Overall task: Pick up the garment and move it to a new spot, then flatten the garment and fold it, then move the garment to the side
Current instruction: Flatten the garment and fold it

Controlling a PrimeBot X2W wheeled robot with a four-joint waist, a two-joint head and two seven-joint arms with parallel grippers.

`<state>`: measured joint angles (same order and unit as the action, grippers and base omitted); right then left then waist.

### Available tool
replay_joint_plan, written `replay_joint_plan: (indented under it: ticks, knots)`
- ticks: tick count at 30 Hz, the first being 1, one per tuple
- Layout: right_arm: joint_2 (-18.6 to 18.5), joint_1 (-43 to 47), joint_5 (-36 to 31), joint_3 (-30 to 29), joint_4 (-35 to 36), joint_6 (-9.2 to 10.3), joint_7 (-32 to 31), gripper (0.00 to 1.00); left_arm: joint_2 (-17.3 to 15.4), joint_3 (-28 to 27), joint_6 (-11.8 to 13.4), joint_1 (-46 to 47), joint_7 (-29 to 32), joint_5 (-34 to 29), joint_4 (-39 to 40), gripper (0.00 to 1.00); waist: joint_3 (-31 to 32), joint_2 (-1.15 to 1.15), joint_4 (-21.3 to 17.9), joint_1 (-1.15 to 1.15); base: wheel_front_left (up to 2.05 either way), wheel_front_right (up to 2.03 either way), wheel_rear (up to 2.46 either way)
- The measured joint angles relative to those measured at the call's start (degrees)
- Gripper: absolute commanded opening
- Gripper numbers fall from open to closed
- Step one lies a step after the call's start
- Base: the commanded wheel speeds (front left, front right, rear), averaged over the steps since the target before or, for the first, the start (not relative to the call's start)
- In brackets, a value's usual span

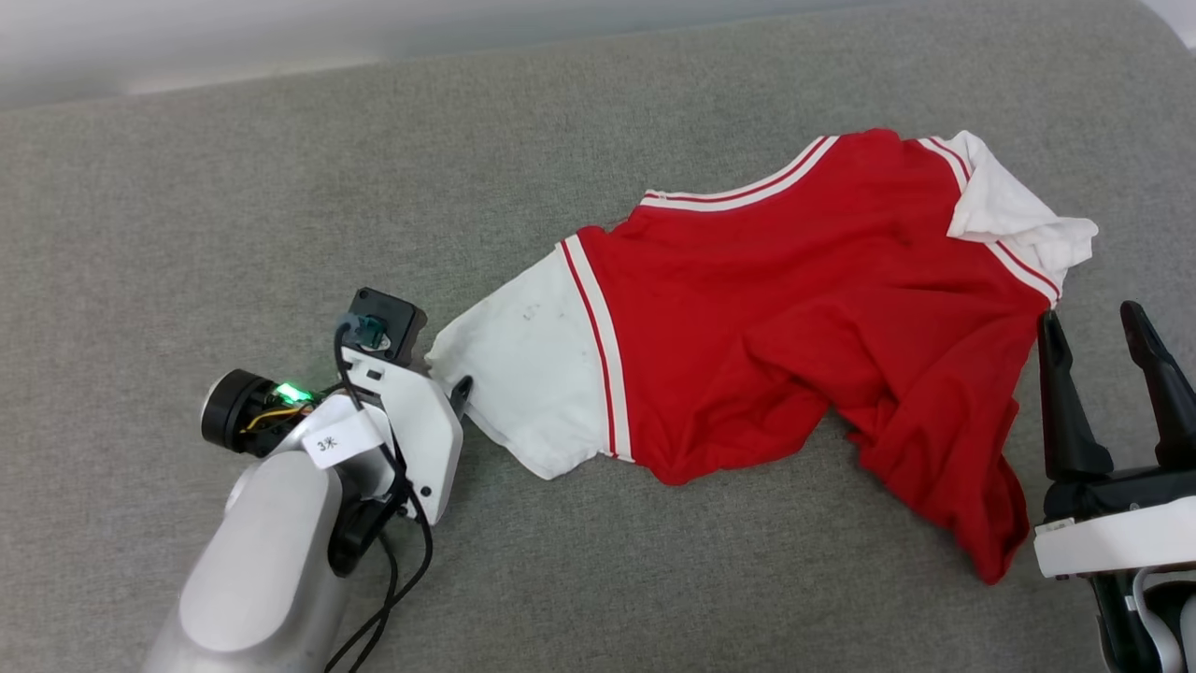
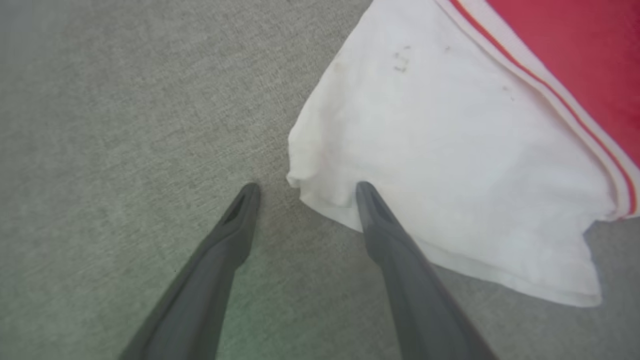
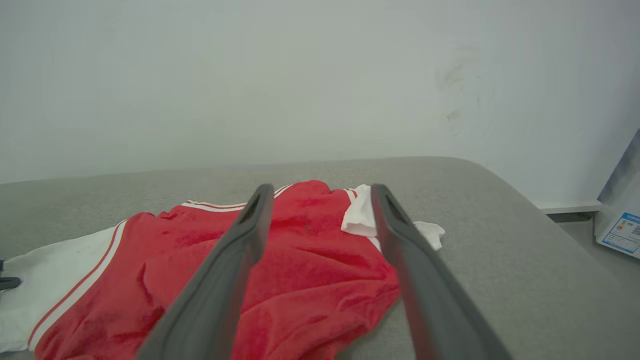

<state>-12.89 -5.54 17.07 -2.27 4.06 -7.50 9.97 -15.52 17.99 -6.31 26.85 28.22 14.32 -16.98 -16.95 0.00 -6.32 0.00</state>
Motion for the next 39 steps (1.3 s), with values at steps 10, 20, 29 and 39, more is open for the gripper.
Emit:
replay_joint_plan:
  ticks: [10,20,29,39]
  knots:
    - [-0.1,-0.7,0.0,0.9,-1.8,0.00,1.1,1.00,-0.4,3.4,-0.6,1.4,-1.3,0.9,-4.2,0.00,-1.6,0.00,-0.1,0.00,0.00,0.00,0.00]
    - [0.1,-0.7,-0.6,0.9,-3.8,0.00,0.7,1.00,-5.1,-1.6,2.5,0.3,-11.4,0.6,-4.3,0.00,0.5,0.00,1.3,0.00,0.00,0.00,0.00]
    - [0.9,-0.8,-1.0,1.7,-5.5,0.00,-0.8,1.00,-9.8,-7.0,4.4,-1.4,-14.5,3.0,-5.2,0.00,2.3,0.00,2.0,0.00,0.00,0.00,0.00]
    - [0.9,-0.7,-0.9,2.5,-6.2,0.00,-2.3,1.00,-8.3,-7.1,6.0,-4.2,-24.7,2.7,-3.3,1.00,5.0,0.00,3.4,0.00,0.00,0.00,0.00]
